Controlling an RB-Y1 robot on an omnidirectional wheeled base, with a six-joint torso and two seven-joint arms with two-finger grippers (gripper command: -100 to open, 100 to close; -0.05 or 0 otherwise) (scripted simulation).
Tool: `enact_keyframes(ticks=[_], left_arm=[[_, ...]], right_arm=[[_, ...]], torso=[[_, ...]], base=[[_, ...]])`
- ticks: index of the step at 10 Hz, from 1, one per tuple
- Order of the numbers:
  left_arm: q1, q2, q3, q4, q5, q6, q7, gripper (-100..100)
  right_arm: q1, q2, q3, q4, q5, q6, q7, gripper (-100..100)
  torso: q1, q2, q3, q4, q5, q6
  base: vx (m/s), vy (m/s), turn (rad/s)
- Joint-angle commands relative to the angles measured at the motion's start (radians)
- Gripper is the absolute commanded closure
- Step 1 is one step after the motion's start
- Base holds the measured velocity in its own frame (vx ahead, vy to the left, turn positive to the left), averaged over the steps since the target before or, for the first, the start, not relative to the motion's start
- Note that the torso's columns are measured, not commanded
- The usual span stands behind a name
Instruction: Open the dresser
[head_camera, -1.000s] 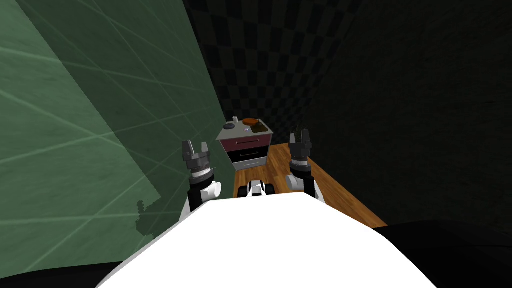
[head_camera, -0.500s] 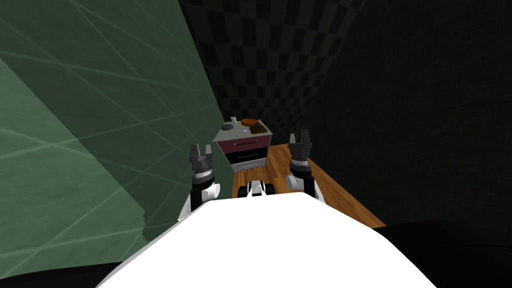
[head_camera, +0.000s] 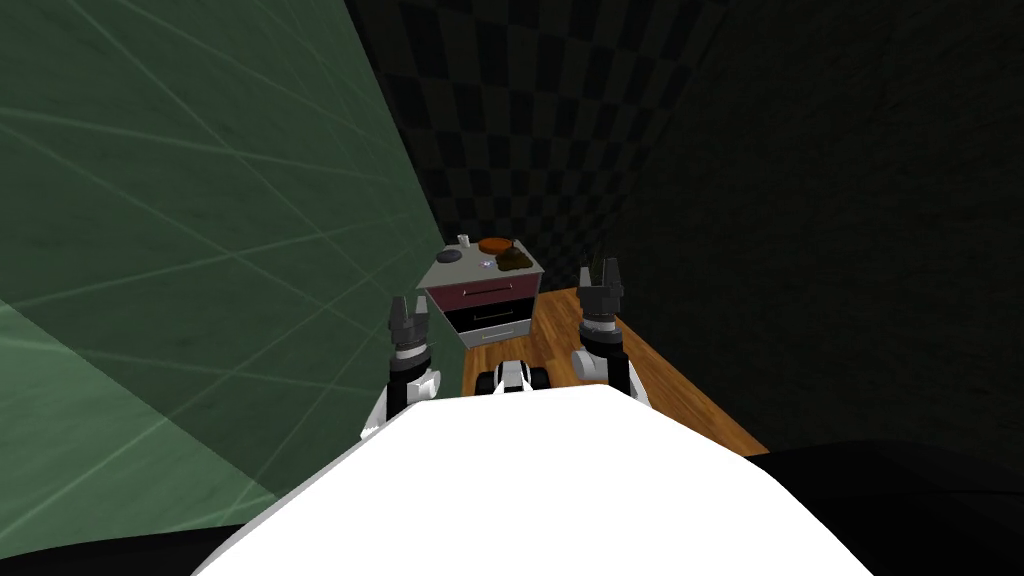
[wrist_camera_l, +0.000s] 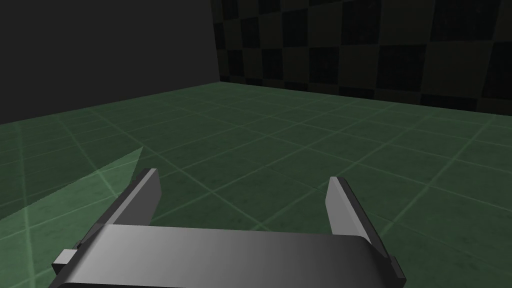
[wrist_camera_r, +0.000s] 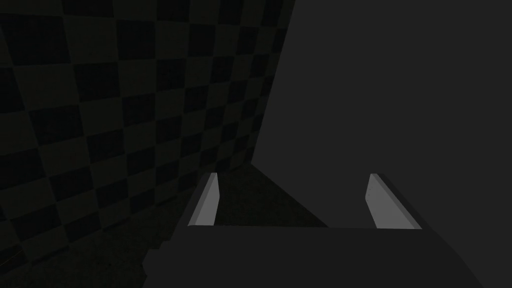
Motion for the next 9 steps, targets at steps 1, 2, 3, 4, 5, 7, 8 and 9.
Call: enact_keyframes(ticks=[1, 2, 3, 4, 5, 7, 8, 9], left_arm=[[-0.012, 0.015, 0.001, 0.078, 0.003, -0.067, 0.011, -100], [-0.012, 0.015, 0.001, 0.093, 0.003, -0.067, 0.011, -100], [-0.016, 0.019, 0.001, 0.128, 0.005, -0.095, 0.015, -100], [-0.020, 0.022, 0.002, 0.161, 0.006, -0.124, 0.020, -100], [-0.020, 0.022, 0.002, 0.173, 0.006, -0.124, 0.020, -100], [-0.030, 0.026, 0.002, 0.243, 0.009, -0.185, 0.030, -100], [-0.030, 0.026, 0.002, 0.259, 0.009, -0.185, 0.030, -100], [-0.035, 0.027, 0.002, 0.297, 0.010, -0.216, 0.035, -100]], right_arm=[[0.000, 0.000, 0.000, 0.000, 0.000, 0.000, 0.000, 0], [0.000, 0.000, 0.000, 0.000, 0.000, 0.000, 0.000, 0], [0.000, 0.000, 0.000, 0.000, 0.000, 0.000, 0.000, 0], [0.000, 0.000, 0.000, 0.000, 0.000, 0.000, 0.000, 0], [0.000, 0.000, 0.000, 0.000, 0.000, 0.000, 0.000, 0], [0.000, 0.000, 0.000, 0.000, 0.000, 0.000, 0.000, 0], [0.000, 0.000, 0.000, 0.000, 0.000, 0.000, 0.000, 0], [0.000, 0.000, 0.000, 0.000, 0.000, 0.000, 0.000, 0]], torso=[[-0.001, -0.002, -0.001, -0.001, 0.000, 0.000], [-0.002, -0.004, -0.002, -0.001, -0.001, 0.000], [-0.001, -0.002, -0.002, -0.001, 0.000, 0.000], [0.000, -0.001, -0.001, 0.000, 0.000, 0.000], [-0.001, -0.002, -0.001, -0.001, 0.000, 0.000], [0.000, -0.002, -0.001, -0.001, 0.000, 0.000], [-0.001, -0.003, -0.002, -0.001, 0.000, 0.000], [-0.001, -0.001, -0.001, -0.001, 0.000, 0.000]], base=[[0.106, -0.067, -0.005], [0.076, -0.043, 0.002], [0.064, -0.043, -0.004], [0.087, -0.050, -0.007], [0.074, -0.030, -0.001], [0.092, -0.036, -0.005], [0.071, -0.043, -0.002], [0.081, -0.051, -0.004]])
